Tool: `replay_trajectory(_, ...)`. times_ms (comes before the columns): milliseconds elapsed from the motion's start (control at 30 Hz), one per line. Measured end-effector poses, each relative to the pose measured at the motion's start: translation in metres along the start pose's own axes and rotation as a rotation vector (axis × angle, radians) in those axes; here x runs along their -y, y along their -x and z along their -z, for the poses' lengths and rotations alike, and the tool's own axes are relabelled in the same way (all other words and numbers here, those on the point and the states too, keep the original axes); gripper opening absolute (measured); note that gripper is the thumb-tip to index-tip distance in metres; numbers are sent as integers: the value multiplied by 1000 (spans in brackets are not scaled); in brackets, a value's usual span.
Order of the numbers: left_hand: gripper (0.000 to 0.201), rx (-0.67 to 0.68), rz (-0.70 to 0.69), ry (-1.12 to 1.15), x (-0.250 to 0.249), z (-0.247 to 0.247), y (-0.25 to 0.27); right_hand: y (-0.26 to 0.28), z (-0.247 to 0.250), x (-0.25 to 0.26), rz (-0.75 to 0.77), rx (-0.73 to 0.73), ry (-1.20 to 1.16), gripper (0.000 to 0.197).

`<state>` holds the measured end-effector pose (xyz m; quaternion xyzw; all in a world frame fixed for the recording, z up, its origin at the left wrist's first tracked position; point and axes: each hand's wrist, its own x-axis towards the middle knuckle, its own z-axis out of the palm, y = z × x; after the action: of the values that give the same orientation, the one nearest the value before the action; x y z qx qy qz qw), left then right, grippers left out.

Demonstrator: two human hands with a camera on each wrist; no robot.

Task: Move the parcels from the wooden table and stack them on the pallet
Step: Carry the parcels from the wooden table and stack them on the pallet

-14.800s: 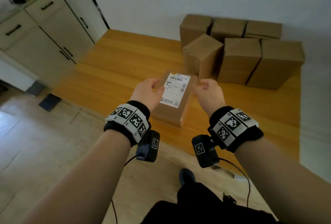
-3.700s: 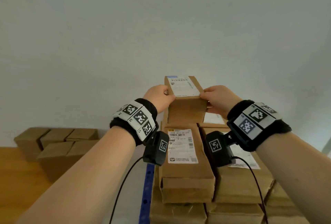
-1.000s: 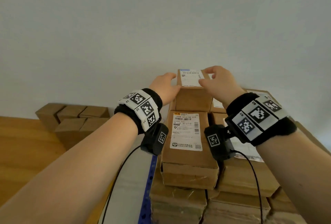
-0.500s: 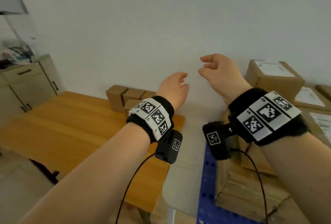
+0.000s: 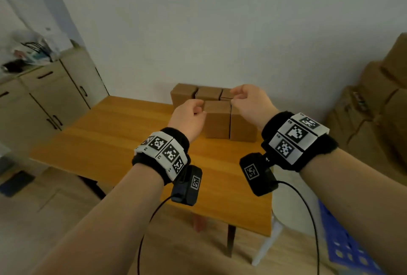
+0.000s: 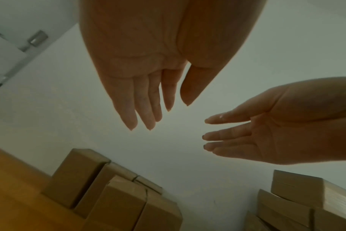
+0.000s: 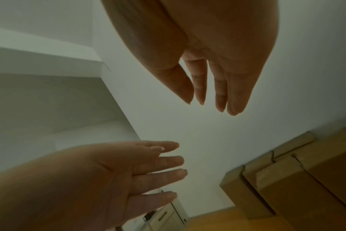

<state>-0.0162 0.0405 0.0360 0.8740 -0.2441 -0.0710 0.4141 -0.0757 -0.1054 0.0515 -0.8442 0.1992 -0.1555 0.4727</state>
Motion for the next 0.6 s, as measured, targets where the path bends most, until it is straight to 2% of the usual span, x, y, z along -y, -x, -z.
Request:
replay_trajectory(167,40,43,40,-26,33,-8,-42,-39,-28,-31,-61,36,87,35)
replay_trajectory(367,41,128,111,-104,74,-30,-124,-115,-67,-74,-137,93,137,42)
replay_trajectory(467,43,190,150,-163,93,-46,-171,-156,-85,-95,-161,129,326,48)
replay_trajectory(600,47,243,210,-179,114,-71,-218,-192,-105,-122,-119,158,652,50)
